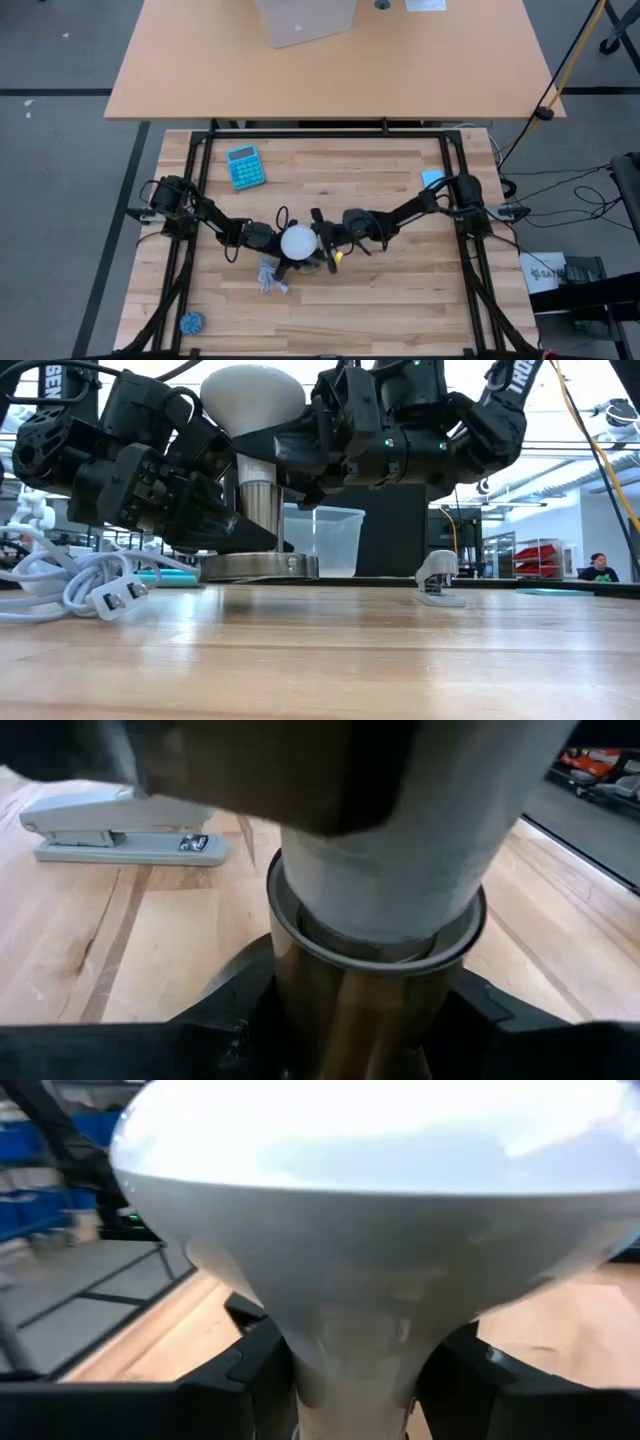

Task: Screw lightbulb
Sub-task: Remove the light bulb from the lamp

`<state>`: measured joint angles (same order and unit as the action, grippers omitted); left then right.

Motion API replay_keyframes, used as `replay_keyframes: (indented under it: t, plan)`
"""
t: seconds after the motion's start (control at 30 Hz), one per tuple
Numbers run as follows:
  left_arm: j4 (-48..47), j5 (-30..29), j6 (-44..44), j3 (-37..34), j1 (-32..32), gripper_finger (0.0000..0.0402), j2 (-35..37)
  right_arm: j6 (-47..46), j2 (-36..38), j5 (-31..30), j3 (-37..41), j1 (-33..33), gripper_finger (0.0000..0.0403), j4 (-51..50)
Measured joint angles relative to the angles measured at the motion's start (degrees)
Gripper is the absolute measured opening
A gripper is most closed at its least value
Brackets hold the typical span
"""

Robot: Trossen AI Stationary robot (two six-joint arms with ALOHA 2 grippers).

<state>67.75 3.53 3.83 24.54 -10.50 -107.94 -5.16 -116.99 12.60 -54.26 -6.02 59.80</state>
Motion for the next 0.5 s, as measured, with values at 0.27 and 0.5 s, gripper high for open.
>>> replay_keyframes:
  t: [0.27, 0.5]
  plan:
    - [-0.05, 0.57, 0.15, 0.04, 0.09, 0.0176, 0.00, -3.75, 0.35, 2.74, 0.02, 0.80, 0.0182, -0.02]
    - [-0.09, 0.20, 0.36, 0.11, 1.04, 0.0176, 0.08, -3.19, 3.68, 2.84, 0.11, 0.68, 0.0249, -5.45]
